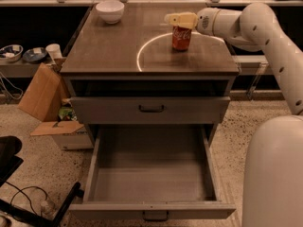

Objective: Pick coke can from middle drawer and place on counter

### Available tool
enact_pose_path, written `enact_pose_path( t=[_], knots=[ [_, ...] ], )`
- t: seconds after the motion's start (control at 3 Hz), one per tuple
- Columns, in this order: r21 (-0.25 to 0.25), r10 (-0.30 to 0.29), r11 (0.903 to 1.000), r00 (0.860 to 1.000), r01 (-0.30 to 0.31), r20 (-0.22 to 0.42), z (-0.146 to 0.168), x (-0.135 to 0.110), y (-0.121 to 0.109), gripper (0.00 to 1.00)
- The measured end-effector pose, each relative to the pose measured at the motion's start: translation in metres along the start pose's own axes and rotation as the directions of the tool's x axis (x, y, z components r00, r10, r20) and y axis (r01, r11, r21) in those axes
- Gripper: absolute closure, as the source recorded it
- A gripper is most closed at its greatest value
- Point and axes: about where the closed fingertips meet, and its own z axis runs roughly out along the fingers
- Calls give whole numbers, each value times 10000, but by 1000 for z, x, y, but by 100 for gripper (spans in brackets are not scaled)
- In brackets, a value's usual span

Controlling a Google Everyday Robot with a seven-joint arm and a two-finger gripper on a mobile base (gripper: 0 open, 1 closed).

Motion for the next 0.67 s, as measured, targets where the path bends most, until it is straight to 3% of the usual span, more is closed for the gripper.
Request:
enact_pose_path(
  t=[0.33, 0.67],
  knots=[
    [-432, -471, 9981, 9976, 449, -513, -37, -26, 8, 0],
    [-355, -1429, 9896, 9811, 1395, -1302, -91, -38, 13, 0]
  ],
)
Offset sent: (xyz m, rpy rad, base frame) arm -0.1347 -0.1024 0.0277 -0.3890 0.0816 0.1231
